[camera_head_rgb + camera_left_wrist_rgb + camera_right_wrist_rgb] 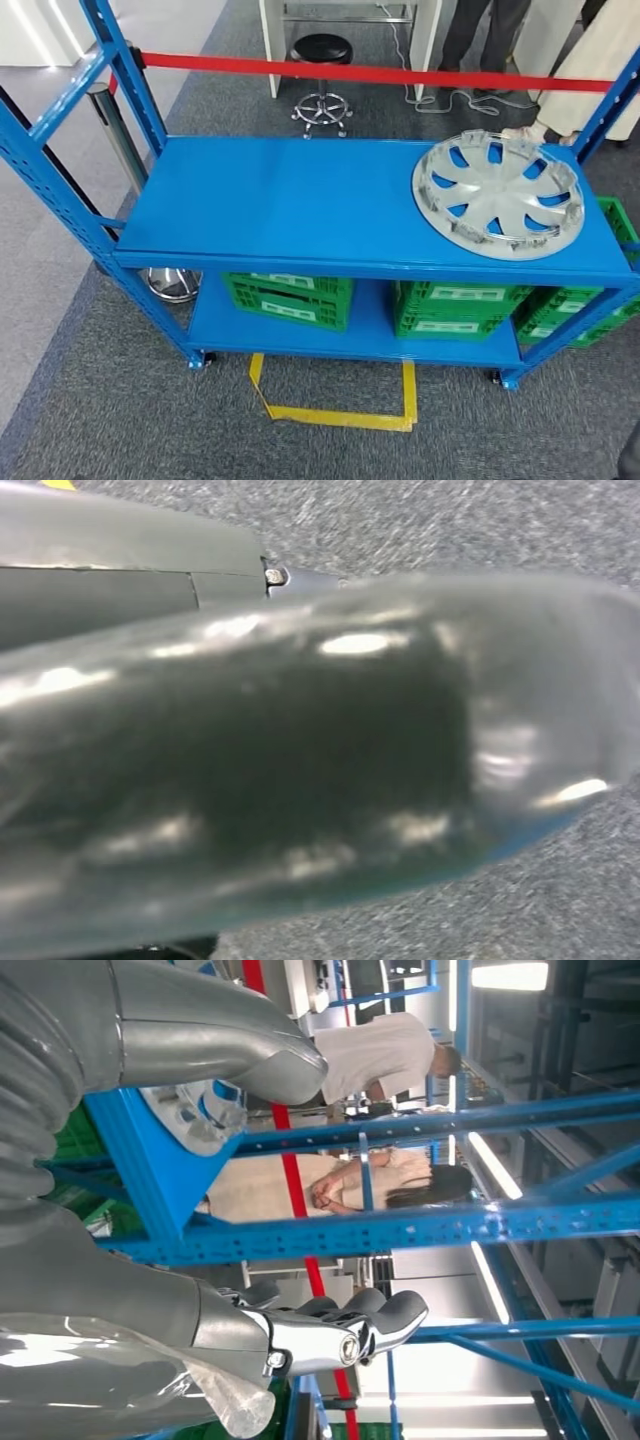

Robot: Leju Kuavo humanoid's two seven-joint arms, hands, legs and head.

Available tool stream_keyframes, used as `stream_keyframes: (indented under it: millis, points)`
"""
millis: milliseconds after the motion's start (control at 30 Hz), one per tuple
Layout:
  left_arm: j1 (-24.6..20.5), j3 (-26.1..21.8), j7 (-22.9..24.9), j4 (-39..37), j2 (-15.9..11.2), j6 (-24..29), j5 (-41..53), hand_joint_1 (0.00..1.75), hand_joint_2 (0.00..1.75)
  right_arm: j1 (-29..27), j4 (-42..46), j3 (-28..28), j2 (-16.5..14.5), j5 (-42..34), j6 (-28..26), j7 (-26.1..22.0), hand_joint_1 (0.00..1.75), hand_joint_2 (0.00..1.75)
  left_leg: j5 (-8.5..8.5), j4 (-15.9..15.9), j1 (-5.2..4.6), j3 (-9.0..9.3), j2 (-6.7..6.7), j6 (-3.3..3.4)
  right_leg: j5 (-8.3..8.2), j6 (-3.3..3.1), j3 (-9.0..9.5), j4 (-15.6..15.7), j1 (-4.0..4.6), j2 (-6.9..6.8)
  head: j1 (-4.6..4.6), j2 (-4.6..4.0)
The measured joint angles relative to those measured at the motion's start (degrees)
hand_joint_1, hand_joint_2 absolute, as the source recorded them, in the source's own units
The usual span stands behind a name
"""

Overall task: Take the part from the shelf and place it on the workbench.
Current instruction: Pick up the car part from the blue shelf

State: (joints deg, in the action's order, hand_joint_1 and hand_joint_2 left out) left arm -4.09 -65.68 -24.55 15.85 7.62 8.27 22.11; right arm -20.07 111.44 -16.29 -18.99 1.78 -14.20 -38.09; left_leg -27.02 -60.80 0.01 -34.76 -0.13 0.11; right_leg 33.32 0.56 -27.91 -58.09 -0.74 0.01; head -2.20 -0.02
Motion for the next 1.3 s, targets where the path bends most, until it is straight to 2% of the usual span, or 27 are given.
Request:
stream_keyframes:
  millis: [100, 133, 167, 200, 267, 300, 333, 367, 400, 433, 467, 500, 533, 600, 667, 733, 800, 833, 867, 933, 1000, 1067, 1100, 1167, 1200, 1233, 1300]
  points:
    - [0.04, -0.2, -0.19, 0.0, 0.04, 0.81, -0.03, 0.0, 0.0, 0.03, -0.44, -0.14, -0.2, -0.48, 0.01, 0.04, 0.0, 1.75, -0.95, 1.45, 0.01, 1.19, -0.06, 0.91, -0.04, 0.98, 0.86, -0.12, 0.04, -0.1, 0.12, 0.01]
    - [0.08, -0.23, -0.21, 0.0, 0.05, 0.97, -0.03, 0.0, 0.0, 0.07, -0.58, -0.16, -0.21, -0.55, -0.01, 0.06, 0.0, 1.75, -1.1, 1.7, 0.15, 1.72, -0.09, 1.24, 0.26, 1.25, 0.7, -1.06, 0.04, -0.1, 0.18, 0.02]
    - [0.08, -0.28, -0.23, 0.0, 0.07, 1.08, -0.04, 0.0, 0.0, 0.14, -0.7, -0.18, -0.22, -0.63, -0.01, 0.08, 0.0, 1.75, -1.25, 1.87, 0.28, 2.26, -0.12, 1.55, 1.05, 1.41, -0.27, -2.85, 0.03, -0.09, 0.33, 0.02]
    - [0.06, -0.34, -0.27, 0.0, 0.08, 1.18, -0.03, 0.0, 0.0, 0.18, -0.86, -0.19, -0.22, -0.81, -0.01, 0.1, 0.0, 1.75, -1.5, 1.99, 0.32, 2.6, -0.11, 1.82, 2.21, 1.55, -2.14, -5.76, 0.03, -0.07, 0.46, 0.02]
    - [0.01, -0.49, -0.33, 0.0, 0.07, 1.41, -0.01, 0.0, 0.0, 0.15, -1.22, -0.21, -0.22, -1.58, -0.03, 0.2, 0.0, 1.75, -2.08, 1.99, 0.27, 3.0, -0.12, 2.11, 4.55, 1.74, -7.14, -12.54, 0.04, -0.07, 0.61, 0.01]
    - [0.04, -0.55, -0.34, 0.0, 0.07, 1.51, 0.01, 0.0, 0.0, 0.07, -1.41, -0.24, -0.22, -2.1, -0.1, 0.26, 0.0, 1.75, -2.45, 1.99, 0.23, 3.34, -0.12, 2.12, 4.77, 1.79, -9.24, -14.58, 0.05, -0.07, 0.58, 0.01]
    - [0.09, -0.6, -0.34, 0.0, 0.05, 1.59, 0.01, 0.0, 0.0, 0.01, -1.6, -0.27, -0.22, -2.57, -0.17, 0.32, 0.0, 1.75, -2.88, 1.99, 0.21, 3.84, -0.13, 2.1, 3.83, 1.78, -10.38, -14.73, 0.06, -0.08, 0.6, 0.0]
    - [0.14, -0.62, -0.34, 0.0, 0.05, 1.63, 0.01, 0.0, 0.0, -0.02, -1.76, -0.31, -0.22, -2.94, -0.26, 0.37, 0.0, 1.75, -3.37, 1.99, 0.2, 4.53, -0.15, 2.04, 1.65, 1.69, -10.45, -12.85, 0.07, -0.08, 0.61, -0.01]
    - [0.16, -0.63, -0.34, -0.01, 0.06, 1.67, 0.01, 0.0, 0.0, -0.05, -1.9, -0.36, -0.22, -3.22, -0.34, 0.39, 0.0, 1.75, -3.94, 2.0, 0.2, 5.27, -0.16, 1.92, -1.31, 1.53, -9.77, -9.47, 0.07, -0.09, 0.61, -0.01]
    - [0.15, -0.64, -0.34, -0.01, 0.07, 1.7, 0.02, 0.0, 0.0, -0.06, -2.03, -0.4, -0.22, -3.41, -0.38, 0.41, 0.0, 1.75, -4.46, 2.02, 0.2, 5.93, -0.16, 1.74, -3.46, 1.34, -9.02, -6.45, 0.13, -0.1, 0.6, -0.01]
    - [0.1, -0.66, -0.34, -0.01, 0.06, 1.74, 0.03, 0.0, 0.0, -0.07, -2.16, -0.48, -0.22, -3.55, -0.41, 0.43, 0.0, 1.75, -4.92, 2.04, 0.17, 6.37, -0.17, 1.47, -4.48, 1.1, -8.33, -3.92, 0.25, -0.16, 0.59, 0.0]
    - [0.05, -0.67, -0.34, -0.01, 0.05, 1.79, 0.05, 0.0, 0.0, -0.15, -2.29, -0.55, -0.22, -3.62, -0.43, 0.45, 0.0, 1.75, -5.31, 2.08, 0.15, 6.59, -0.16, 1.12, -4.95, 0.81, -7.87, -2.6, 0.38, -0.2, 0.53, 0.0]
    - [0.02, -0.69, -0.34, -0.02, 0.05, 1.85, 0.06, 0.0, 0.0, -0.26, -2.39, -0.66, -0.24, -3.67, -0.48, 0.48, 0.0, 1.75, -5.52, 2.06, 0.13, 6.84, -0.13, 0.77, -4.52, 0.47, -7.86, -2.4, 0.52, -0.23, 0.44, 0.01]
    - [0.02, -0.7, -0.34, -0.02, 0.03, 1.95, 0.11, 0.0, 0.0, -0.52, -2.51, -0.88, -0.29, -3.67, -0.55, 0.5, 0.0, 1.75, -5.71, 1.67, 0.14, 7.27, -0.08, 0.2, -4.7, -0.27, -6.92, -1.87, 0.46, -0.16, 0.41, 0.02]
    - [-0.02, -0.71, -0.34, -0.03, 0.11, 2.04, 0.34, 0.0, 0.0, -0.62, -2.54, -1.08, -0.36, -3.65, -0.64, 0.5, 0.0, 1.75, -6.24, -1.14, 0.23, 6.48, -0.05, -0.31, -4.35, -0.91, -5.37, -1.29, 0.22, -0.14, 0.27, 0.02]
    - [-0.1, -0.7, -0.33, -0.04, 0.19, 2.43, 0.92, 0.0, 0.0, -0.73, -2.55, -1.21, -0.43, -3.64, -0.69, 0.5, 0.0, 1.75, -8.44, -7.31, 0.4, 3.08, -0.03, -0.93, -3.72, -1.35, -4.08, -0.95, 0.12, -0.18, 0.07, 0.01]
    - [-0.04, -0.7, -0.26, -0.04, 0.2, 2.99, 1.54, 0.0, 0.0, -0.97, -2.57, -1.38, -0.46, -3.59, -0.69, 0.51, 0.0, 1.75, -10.54, -12.61, 0.55, -0.95, -0.03, -1.34, -2.87, -1.48, -3.09, -0.92, 0.12, -0.05, -0.02, 0.01]
    - [0.04, -0.7, -0.19, -0.05, 0.21, 3.23, 1.71, 0.0, 0.0, -1.06, -2.61, -1.5, -0.46, -3.55, -0.69, 0.51, 0.0, 1.75, -10.18, -13.11, 0.58, -2.14, -0.03, -1.41, -2.38, -1.45, -2.48, -0.92, 0.11, 0.05, -0.06, 0.01]
    - [0.09, -0.7, -0.13, -0.06, 0.22, 3.36, 1.82, 0.0, 0.0, -1.12, -2.66, -1.64, -0.46, -3.51, -0.68, 0.52, 0.0, 1.75, -8.57, -11.84, 0.6, -2.53, -0.03, -1.38, -1.83, -1.37, -1.77, -0.92, 0.1, 0.15, -0.08, 0.01]
    - [0.18, -0.7, -0.06, -0.09, 0.22, 3.54, 1.9, 0.0, 0.0, -1.14, -2.76, -1.9, -0.46, -3.43, -0.67, 0.52, 0.0, 1.75, -2.98, -6.04, 0.56, -1.73, -0.04, -1.07, -0.67, -1.04, -0.44, -0.85, 0.08, 0.23, -0.05, 0.01]
    - [0.23, -0.69, -0.05, -0.19, 0.25, 3.59, 1.96, 0.0, 0.0, -1.1, -2.86, -2.1, -0.48, -3.38, -0.66, 0.54, 0.0, 1.75, -0.32, -1.91, 0.23, -1.45, -0.01, -0.47, 0.24, -0.5, 0.37, -0.82, 0.15, 0.24, -0.04, 0.01]
    - [0.37, -0.69, -0.01, -0.28, 0.28, 3.67, 1.99, 0.0, 0.0, -1.1, -2.98, -2.27, -0.5, -3.33, -0.61, 0.59, 0.0, 1.75, -0.33, -0.93, -0.05, -1.61, 0.02, 0.29, 0.82, 0.09, 0.62, -0.6, 0.26, 0.24, 0.02, 0.01]
    - [0.41, -0.69, 0.05, -0.29, 0.35, 3.7, 2.0, 0.0, 0.0, -1.07, -3.03, -2.37, -0.51, -3.3, -0.53, 0.66, 0.0, 1.75, 0.21, -0.42, 0.04, -1.3, 0.0, 0.64, 1.16, 0.4, 0.63, -0.43, 0.29, 0.22, 0.0, 0.02]
    - [0.29, -0.7, 0.38, -0.31, 0.49, 3.77, 2.05, 0.0, 0.0, -0.82, -3.16, -2.71, -0.52, -3.12, -0.19, 0.97, 0.0, 1.75, 0.13, 0.14, 0.27, -0.78, -0.01, 1.14, 2.26, 0.97, 0.4, -1.52, 0.26, 0.15, 0.18, 0.01]
    - [0.16, -0.7, 0.64, -0.31, 0.56, 3.82, 2.08, 0.0, 0.0, -0.61, -3.29, -2.94, -0.52, -2.91, 0.08, 1.27, 0.0, 1.75, 0.03, 0.41, 0.39, -0.55, -0.01, 1.4, 3.41, 1.21, -0.72, -3.69, 0.22, 0.14, 0.24, 0.01]
    - [0.05, -0.7, 0.91, -0.31, 0.57, 3.91, 2.1, 0.0, 0.0, -0.35, -3.56, -3.24, -0.52, -2.54, 0.34, 1.82, 0.0, 1.75, -0.12, 0.5, 0.41, -0.38, 0.0, 1.64, 4.78, 1.39, -2.62, -6.94, 0.18, 0.13, 0.28, 0.01]
    - [-0.04, -0.7, 1.62, -0.31, 0.58, 4.09, 2.14, 0.0, 0.0, 0.6, -5.15, -4.17, -0.42, -0.97, 0.74, 4.07, 0.0, 1.75, -0.48, 0.52, 0.38, -0.17, 0.02, 1.96, 6.77, 1.58, -7.37, -13.86, 0.14, 0.13, 0.29, 0.01]
